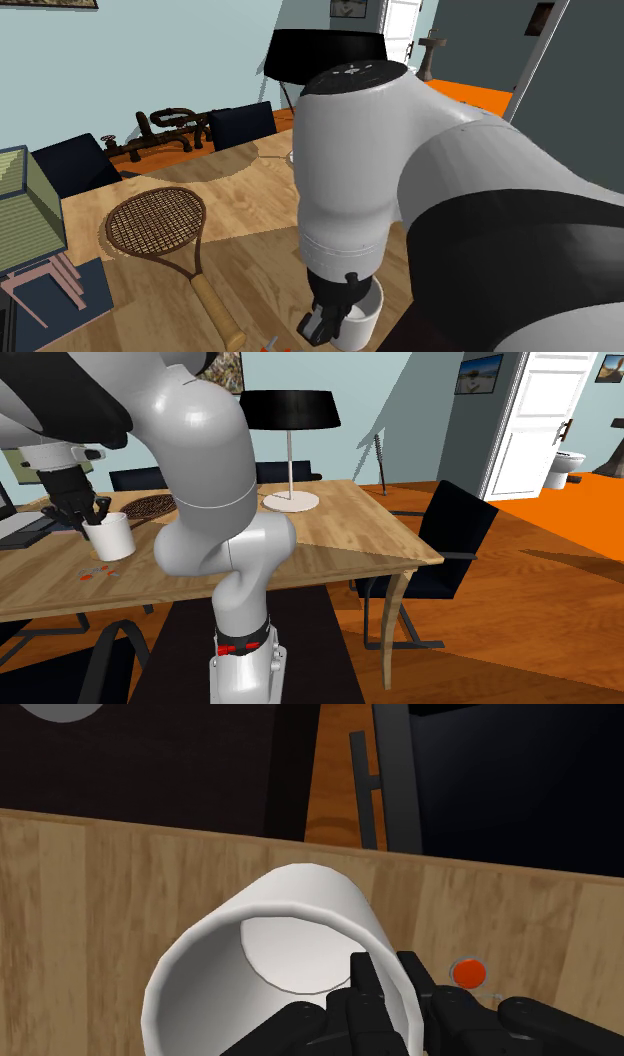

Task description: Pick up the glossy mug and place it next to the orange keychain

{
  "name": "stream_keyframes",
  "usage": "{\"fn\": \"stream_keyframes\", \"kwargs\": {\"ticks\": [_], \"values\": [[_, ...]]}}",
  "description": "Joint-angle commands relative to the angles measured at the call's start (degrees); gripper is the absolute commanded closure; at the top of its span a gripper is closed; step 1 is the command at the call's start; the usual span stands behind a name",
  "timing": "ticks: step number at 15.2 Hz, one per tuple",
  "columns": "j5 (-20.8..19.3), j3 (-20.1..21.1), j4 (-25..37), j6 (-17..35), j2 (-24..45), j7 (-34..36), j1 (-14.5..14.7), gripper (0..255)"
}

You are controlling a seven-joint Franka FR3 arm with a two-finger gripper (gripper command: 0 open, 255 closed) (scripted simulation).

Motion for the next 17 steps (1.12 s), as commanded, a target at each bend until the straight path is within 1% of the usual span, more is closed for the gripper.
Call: {"fn": "stream_keyframes", "kwargs": {"ticks": [1, 8, 15, 17], "values": [[0.3, 1.0, -1.0, 1.7, 0.6, 0.2, -0.2, 255], [0.9, 4.1, -4.4, 7.7, 3.0, 0.6, -1.0, 255], [1.0, 7.9, -7.4, 14.1, 6.5, 1.4, -2.6, 255], [1.0, 7.9, -7.4, 14.1, 6.5, 1.3, -2.6, 255]]}}
